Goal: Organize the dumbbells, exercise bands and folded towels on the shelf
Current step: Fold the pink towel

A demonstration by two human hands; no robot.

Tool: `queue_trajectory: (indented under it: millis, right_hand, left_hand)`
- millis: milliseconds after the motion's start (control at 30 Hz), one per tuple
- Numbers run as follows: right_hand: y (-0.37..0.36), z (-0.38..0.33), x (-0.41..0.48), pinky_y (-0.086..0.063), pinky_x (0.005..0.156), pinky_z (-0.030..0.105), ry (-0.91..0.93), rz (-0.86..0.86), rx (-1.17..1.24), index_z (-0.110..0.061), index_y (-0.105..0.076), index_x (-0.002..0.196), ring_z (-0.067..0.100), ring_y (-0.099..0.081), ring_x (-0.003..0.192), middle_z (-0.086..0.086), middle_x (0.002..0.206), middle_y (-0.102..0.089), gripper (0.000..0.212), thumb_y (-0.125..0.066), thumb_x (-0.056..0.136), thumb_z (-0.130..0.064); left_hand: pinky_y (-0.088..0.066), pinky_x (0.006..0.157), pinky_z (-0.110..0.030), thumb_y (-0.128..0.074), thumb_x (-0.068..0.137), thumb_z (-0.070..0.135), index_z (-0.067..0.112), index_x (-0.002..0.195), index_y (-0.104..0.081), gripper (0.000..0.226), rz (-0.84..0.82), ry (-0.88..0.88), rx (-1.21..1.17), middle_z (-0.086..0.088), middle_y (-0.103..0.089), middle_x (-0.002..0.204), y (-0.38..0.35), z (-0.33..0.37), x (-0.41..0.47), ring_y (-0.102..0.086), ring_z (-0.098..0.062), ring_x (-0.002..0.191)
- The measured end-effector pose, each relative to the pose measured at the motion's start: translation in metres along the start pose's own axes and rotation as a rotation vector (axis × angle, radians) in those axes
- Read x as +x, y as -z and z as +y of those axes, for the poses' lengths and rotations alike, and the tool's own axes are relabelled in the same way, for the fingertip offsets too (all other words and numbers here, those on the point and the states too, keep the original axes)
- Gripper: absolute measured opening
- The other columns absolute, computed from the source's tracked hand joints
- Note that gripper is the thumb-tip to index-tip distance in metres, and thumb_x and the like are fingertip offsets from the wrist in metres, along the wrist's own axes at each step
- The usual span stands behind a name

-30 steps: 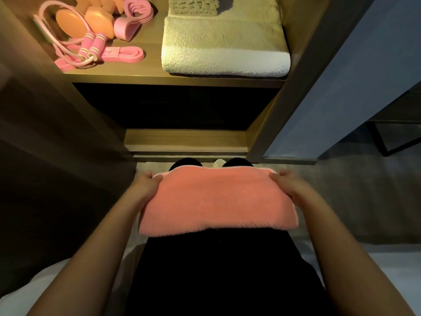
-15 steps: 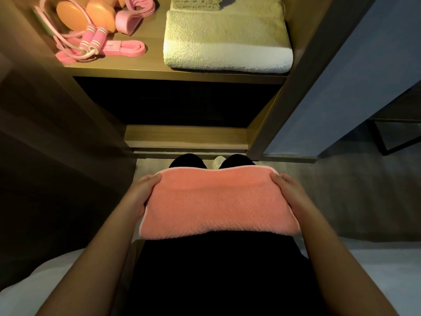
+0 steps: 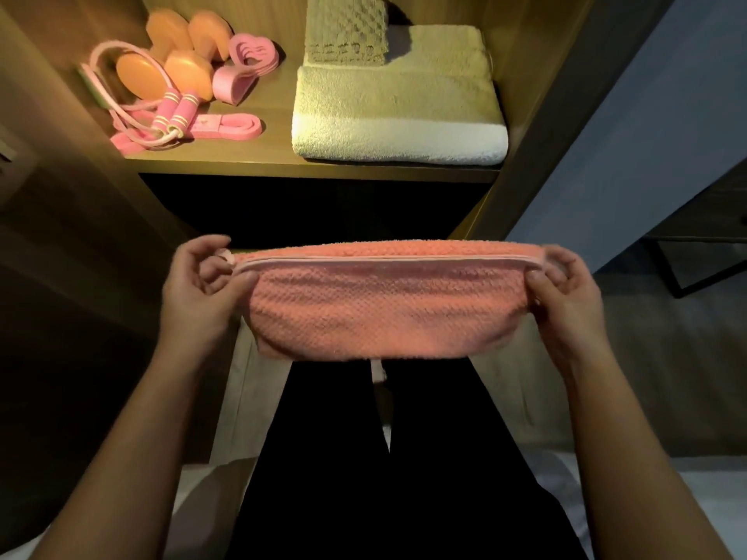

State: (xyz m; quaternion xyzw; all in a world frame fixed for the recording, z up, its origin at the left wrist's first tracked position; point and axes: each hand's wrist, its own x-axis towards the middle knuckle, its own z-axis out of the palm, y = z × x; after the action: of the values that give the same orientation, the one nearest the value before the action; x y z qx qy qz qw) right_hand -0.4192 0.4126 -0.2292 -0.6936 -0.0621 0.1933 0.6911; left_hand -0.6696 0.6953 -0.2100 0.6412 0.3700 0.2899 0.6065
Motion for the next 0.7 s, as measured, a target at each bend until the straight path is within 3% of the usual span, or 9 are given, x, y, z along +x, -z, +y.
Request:
queue_trajectory:
  millis: [67, 167, 300, 433, 567, 700]
  right_hand:
    - [0.002, -0.008, 0.004, -0.053, 0.078, 0.032, 0.016, -0.048, -0.026, -0.015, -0.063, 0.116, 0.011, -0.064, 0.088, -0.004, 0.097, -0.069, 0.025, -0.053, 0.096, -0.004]
    - [-0.003, -0.013, 0.004, -0.044, 0.077, 0.032, 0.027, -0.098, -0.080, -0.019, -0.067, 0.104, 0.014, -0.057, 0.088, -0.001, 0.097, -0.063, 0.020, -0.049, 0.099, -0.012]
    - [-0.022, -0.018, -0.004, -0.045, 0.074, 0.029, 0.152, -0.079, -0.261, -0.009, -0.062, 0.108, 0.004, -0.056, 0.088, -0.005, 0.096, -0.061, 0.025, -0.044, 0.102, -0.026]
    - [-0.028, -0.016, -0.007, -0.039, 0.061, 0.009, 0.313, 0.120, -0.347, -0.009, -0.056, 0.092, -0.011, -0.049, 0.069, -0.010, 0.083, -0.053, 0.025, -0.041, 0.103, -0.027]
    - [-0.020, -0.011, -0.005, -0.039, 0.063, 0.012, 0.326, 0.100, -0.396, -0.025, -0.053, 0.083, -0.012, -0.050, 0.071, -0.013, 0.083, -0.054, 0.022, -0.043, 0.103, -0.023]
    - [-0.020, -0.010, -0.014, -0.041, 0.066, 0.012, 0.299, 0.087, -0.355, -0.019, -0.057, 0.091, -0.010, -0.052, 0.077, -0.012, 0.089, -0.057, 0.018, -0.043, 0.103, -0.020]
  left_hand:
    - [-0.056, 0.077, -0.016, -0.059, 0.089, -0.002, 0.028, 0.126, -0.052, 0.048, -0.068, 0.010, 0.037, 0.010, -0.061, 0.108, 0.005, 0.007, 0.005, -0.065, -0.004, 0.098]
    - [-0.055, 0.073, -0.019, -0.054, 0.095, 0.006, 0.027, 0.102, -0.062, 0.024, -0.118, 0.020, 0.127, 0.008, -0.061, 0.102, 0.004, 0.013, 0.007, -0.060, -0.012, 0.098]
    - [-0.048, 0.071, -0.023, -0.049, 0.100, 0.020, 0.027, 0.095, -0.057, 0.012, 0.034, -0.055, 0.123, 0.009, -0.058, 0.102, -0.015, 0.017, 0.001, -0.058, -0.006, 0.092]
    - [-0.047, 0.076, -0.029, -0.046, 0.102, 0.027, 0.017, 0.104, -0.050, 0.011, 0.238, -0.211, 0.190, 0.013, -0.053, 0.095, -0.023, 0.014, -0.002, -0.055, -0.008, 0.090]
    - [-0.045, 0.076, -0.031, -0.046, 0.102, 0.028, 0.017, 0.104, -0.049, 0.012, 0.231, -0.223, 0.269, 0.016, -0.052, 0.093, -0.019, 0.007, 0.000, -0.052, -0.001, 0.087]
    - [-0.047, 0.076, -0.033, -0.046, 0.101, 0.030, 0.015, 0.106, -0.050, 0.016, 0.183, -0.169, 0.301, 0.014, -0.052, 0.096, -0.016, 0.011, -0.008, -0.054, -0.014, 0.096]
